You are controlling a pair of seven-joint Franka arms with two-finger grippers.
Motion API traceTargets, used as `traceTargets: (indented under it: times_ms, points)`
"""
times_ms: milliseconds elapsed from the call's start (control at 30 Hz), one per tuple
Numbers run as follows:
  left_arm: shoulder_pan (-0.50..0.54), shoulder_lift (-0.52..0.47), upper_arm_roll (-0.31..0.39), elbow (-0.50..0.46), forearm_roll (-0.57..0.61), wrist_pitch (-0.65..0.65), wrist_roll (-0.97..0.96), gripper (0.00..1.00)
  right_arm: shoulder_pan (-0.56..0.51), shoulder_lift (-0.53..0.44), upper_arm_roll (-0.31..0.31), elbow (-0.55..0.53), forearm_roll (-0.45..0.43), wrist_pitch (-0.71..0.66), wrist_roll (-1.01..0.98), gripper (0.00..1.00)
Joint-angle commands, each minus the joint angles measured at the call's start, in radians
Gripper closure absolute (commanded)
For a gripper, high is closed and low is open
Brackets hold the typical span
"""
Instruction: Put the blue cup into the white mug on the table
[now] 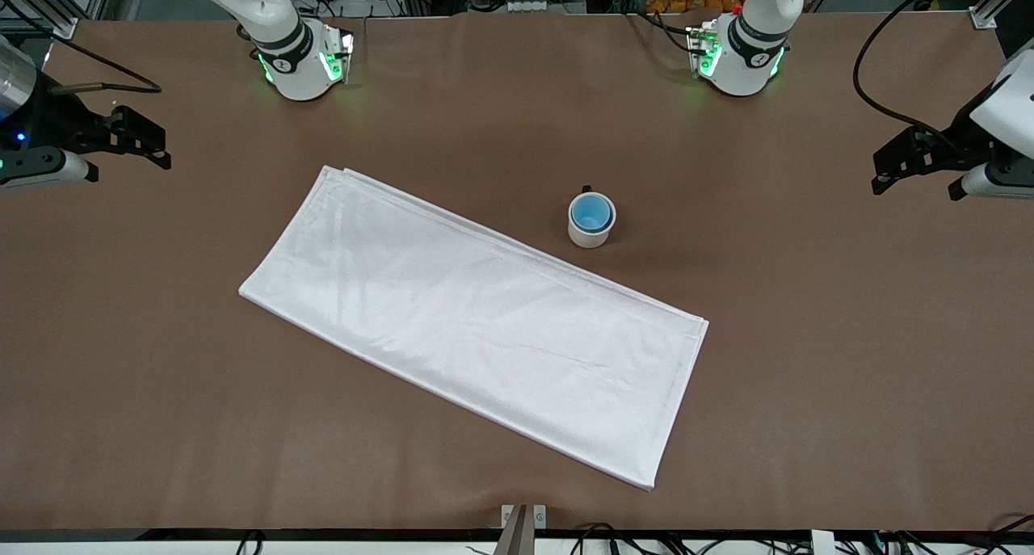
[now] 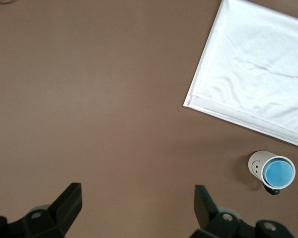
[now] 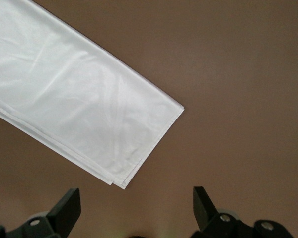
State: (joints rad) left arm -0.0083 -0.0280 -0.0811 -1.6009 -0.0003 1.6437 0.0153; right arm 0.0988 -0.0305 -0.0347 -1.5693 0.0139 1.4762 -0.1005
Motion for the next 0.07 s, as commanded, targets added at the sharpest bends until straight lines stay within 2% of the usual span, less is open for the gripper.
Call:
traceTargets:
  times_ms: [0,33]
  points:
    - [-0.001,0.005,-0.009,0.021,0.026,-0.021,0.006,0.00,-0.001,-0.028,0.002,-0.026,-0.002,0.003,-0.012,0.00]
    - [-0.001,0.005,-0.009,0.021,0.025,-0.021,0.006,0.00,-0.001,-0.028,0.002,-0.026,-0.002,0.003,-0.012,0.00]
